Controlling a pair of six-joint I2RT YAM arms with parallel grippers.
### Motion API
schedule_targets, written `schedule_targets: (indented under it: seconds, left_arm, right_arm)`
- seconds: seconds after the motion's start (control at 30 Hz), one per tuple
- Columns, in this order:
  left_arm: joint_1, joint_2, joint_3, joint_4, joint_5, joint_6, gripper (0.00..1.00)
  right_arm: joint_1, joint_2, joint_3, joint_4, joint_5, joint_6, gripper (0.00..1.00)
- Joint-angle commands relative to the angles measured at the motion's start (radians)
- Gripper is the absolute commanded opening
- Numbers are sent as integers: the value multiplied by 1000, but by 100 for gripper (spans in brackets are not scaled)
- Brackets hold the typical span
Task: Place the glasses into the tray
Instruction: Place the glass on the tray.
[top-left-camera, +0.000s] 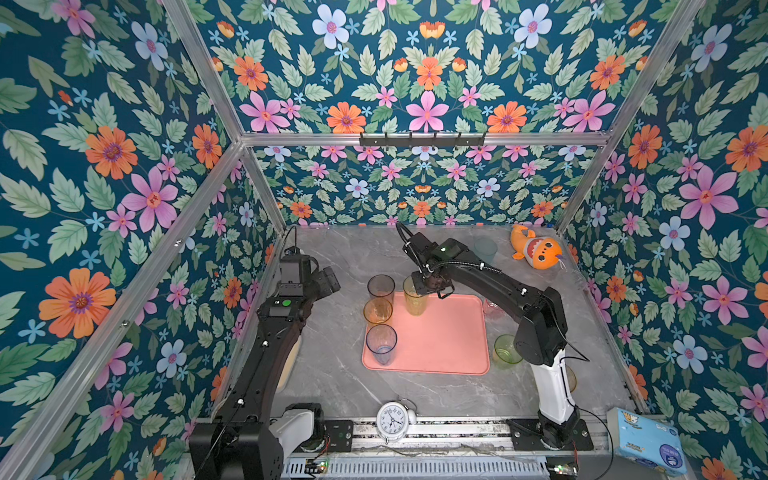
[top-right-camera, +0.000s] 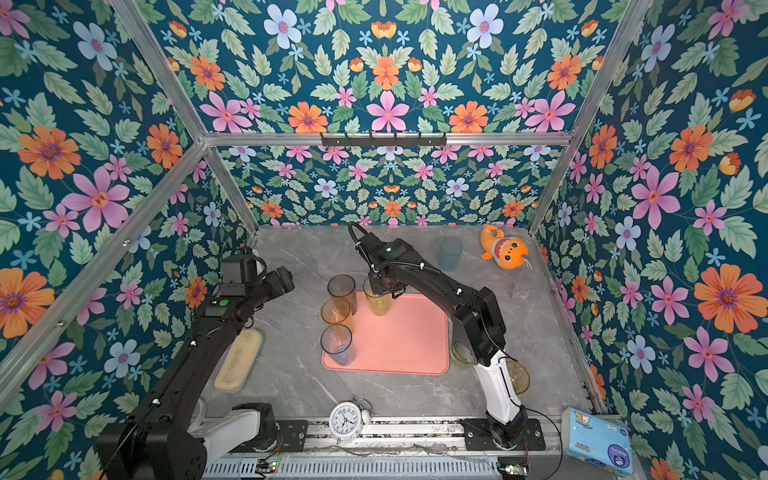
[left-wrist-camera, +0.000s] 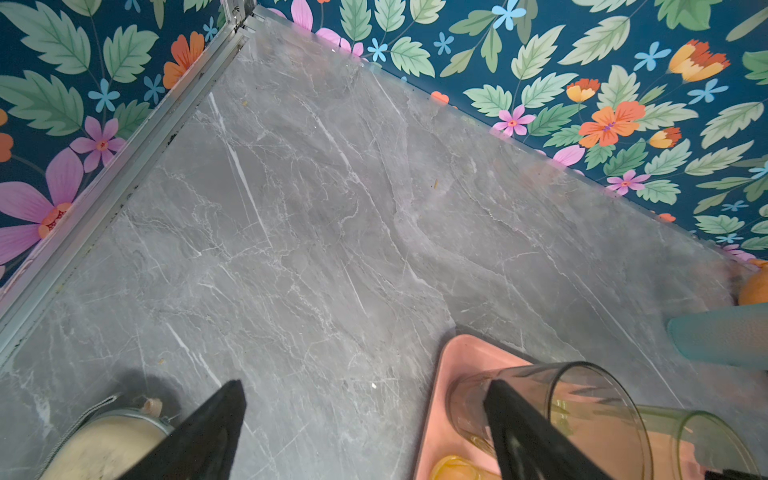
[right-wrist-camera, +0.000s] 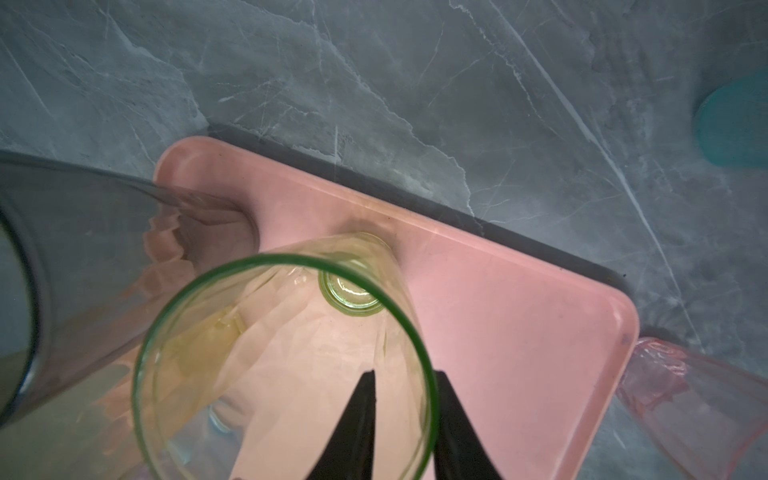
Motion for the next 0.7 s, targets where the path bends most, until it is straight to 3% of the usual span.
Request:
schedule_targets:
  seconds: [0.0, 0.4, 0.67]
  left_arm:
    - [1, -1, -3, -15, -10, 10, 93]
    - [3, -5, 0, -17, -10, 10, 93]
    - [3, -16, 7, -25, -15, 9, 93]
  right_arm:
    - [-2, -8, 8, -38, 26, 8, 26]
    - [-5, -117, -16, 9, 67, -22, 33]
    - [-107, -203, -3, 23, 72, -59, 41]
